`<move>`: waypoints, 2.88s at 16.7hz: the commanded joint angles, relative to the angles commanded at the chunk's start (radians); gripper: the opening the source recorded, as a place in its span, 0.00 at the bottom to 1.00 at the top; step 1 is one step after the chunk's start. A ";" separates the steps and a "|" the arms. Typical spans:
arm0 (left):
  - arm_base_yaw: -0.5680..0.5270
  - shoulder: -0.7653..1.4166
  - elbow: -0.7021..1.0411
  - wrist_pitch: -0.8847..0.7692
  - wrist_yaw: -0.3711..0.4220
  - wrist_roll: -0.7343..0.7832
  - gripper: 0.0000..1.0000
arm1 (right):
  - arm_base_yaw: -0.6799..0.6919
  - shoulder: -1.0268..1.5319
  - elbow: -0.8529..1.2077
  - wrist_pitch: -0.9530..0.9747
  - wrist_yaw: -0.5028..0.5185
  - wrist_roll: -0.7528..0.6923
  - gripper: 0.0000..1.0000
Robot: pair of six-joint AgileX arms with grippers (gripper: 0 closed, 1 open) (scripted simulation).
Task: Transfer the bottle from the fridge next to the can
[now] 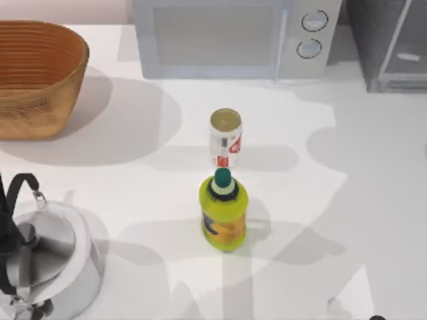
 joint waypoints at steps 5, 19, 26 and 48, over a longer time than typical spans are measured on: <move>0.000 0.000 0.000 0.000 0.000 0.000 1.00 | 0.000 -0.013 0.006 -0.015 -0.001 0.002 0.00; 0.000 0.000 0.000 0.000 0.000 0.000 1.00 | -0.082 -0.416 -0.600 0.180 -0.090 0.004 0.00; 0.000 0.000 0.000 0.000 0.000 0.000 1.00 | -0.068 -0.423 -0.618 0.196 -0.079 0.005 0.00; 0.000 0.000 0.000 0.000 0.000 0.000 1.00 | 0.771 -0.175 -0.682 0.512 0.758 -0.008 0.00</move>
